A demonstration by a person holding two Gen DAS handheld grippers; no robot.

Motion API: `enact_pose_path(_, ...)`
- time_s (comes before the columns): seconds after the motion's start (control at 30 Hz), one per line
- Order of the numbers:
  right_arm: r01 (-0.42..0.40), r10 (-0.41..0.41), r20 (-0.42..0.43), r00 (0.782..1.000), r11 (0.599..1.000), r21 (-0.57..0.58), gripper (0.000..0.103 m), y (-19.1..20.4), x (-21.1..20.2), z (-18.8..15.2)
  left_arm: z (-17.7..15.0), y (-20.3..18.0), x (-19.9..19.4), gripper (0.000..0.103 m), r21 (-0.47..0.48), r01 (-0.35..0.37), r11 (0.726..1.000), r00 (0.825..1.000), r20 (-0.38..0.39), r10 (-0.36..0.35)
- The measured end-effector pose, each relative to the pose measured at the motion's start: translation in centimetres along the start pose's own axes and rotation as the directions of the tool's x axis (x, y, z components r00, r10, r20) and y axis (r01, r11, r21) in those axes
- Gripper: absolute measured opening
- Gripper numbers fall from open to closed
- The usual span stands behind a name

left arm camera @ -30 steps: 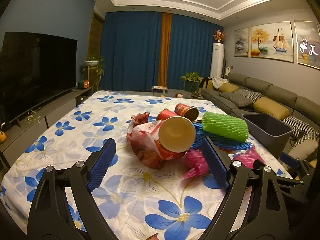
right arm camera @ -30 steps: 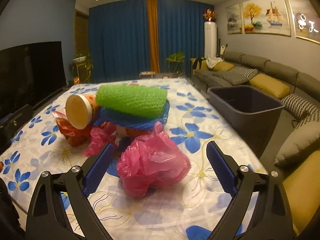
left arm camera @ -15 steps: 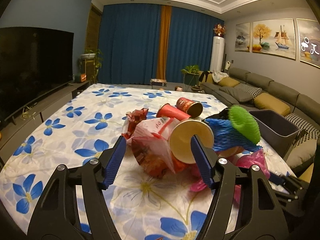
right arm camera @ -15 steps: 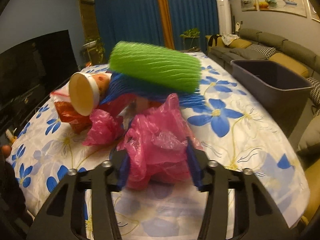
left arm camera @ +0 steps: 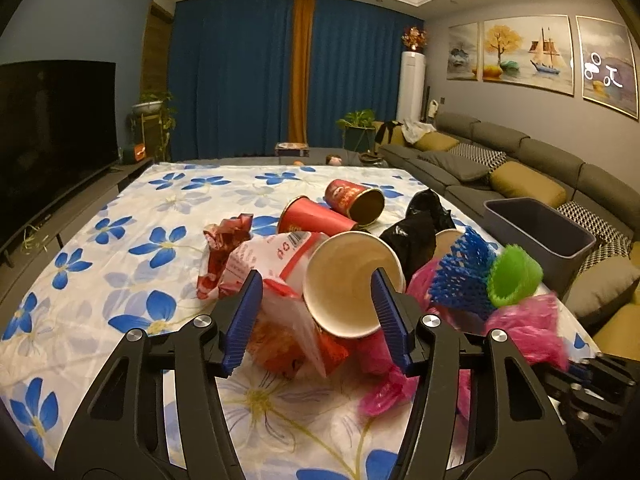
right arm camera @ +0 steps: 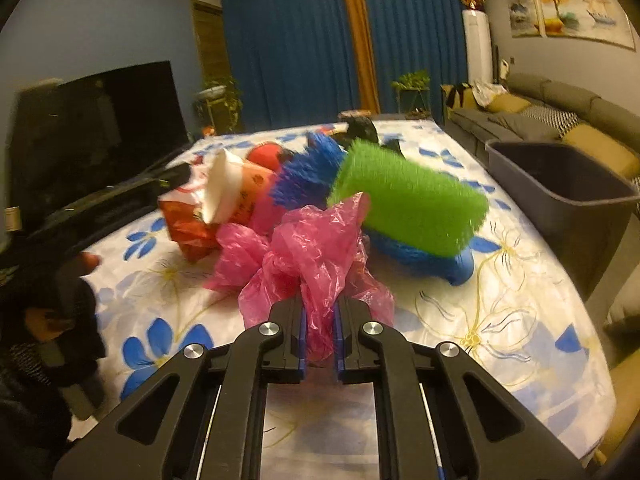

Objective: Collect trash
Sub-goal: 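Grasp a pink plastic bag with the right tool while the left tool grasps another pink bag, then lift both pink bags and carry them toward the grey bin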

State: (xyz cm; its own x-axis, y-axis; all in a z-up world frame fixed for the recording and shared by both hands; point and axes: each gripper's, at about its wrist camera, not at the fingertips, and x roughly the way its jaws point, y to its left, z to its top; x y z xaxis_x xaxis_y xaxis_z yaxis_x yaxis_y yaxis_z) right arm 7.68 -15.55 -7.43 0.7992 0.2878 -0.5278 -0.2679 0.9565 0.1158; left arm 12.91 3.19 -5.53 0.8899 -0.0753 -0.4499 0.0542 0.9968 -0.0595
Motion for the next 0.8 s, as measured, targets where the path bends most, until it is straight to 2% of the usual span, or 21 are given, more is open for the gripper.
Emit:
enact_pose_path(0.13, -0.007, 0.007, 0.044, 0.999, 1.0, -0.002, 0.011, -0.1, -1.2, 0.8, 0.1, 0.0, 1.0, 0.043, -0.01, 0.021, 1.0, 0.999, -0.034, -0.022)
enact_pose_path(0.3, -0.017, 0.015, 0.099, 0.995, 1.0, 0.011, 0.011, -0.3, -2.9, 1.6, -0.6, -0.2, 1.1, 0.04, -0.011, 0.045, 0.999, 0.998, -0.048, -0.046)
enact_pose_path(0.37, -0.025, 0.023, 0.119, 0.993, 1.0, 0.018, 0.011, -0.3, -3.7, 2.0, -0.8, -0.3, 1.3, 0.035, -0.008, 0.052, 0.999, 0.997, -0.06, -0.052)
enact_pose_path(0.5, -0.03, 0.022, 0.2, 0.98, 0.999, 0.037, 0.011, -0.9, -6.2, 3.1, -1.1, 0.1, 0.4, 0.035, -0.033, 0.06, 0.998, 0.997, -0.052, -0.062)
enact_pose_path(0.57, -0.033, 0.021, 0.221, 0.975, 0.998, 0.051, 0.011, -1.4, -6.9, 3.5, -1.5, -0.2, -0.6, 0.035, -0.018, 0.058, 0.998, 0.997, -0.04, -0.059)
enact_pose_path(0.63, -0.025, 0.009, 0.243, 0.97, 0.998, 0.063, 0.011, -1.8, -7.5, 3.7, -2.1, -0.5, -1.6, 0.036, -0.003, 0.063, 0.998, 0.997, -0.035, -0.063)
enact_pose_path(0.8, -0.005, -0.018, 0.25, 0.968, 0.996, 0.092, 0.011, -2.4, -7.9, 3.6, -4.0, -1.5, -2.2, 0.056, 0.005, 0.104, 0.995, 0.991, -0.087, -0.103)
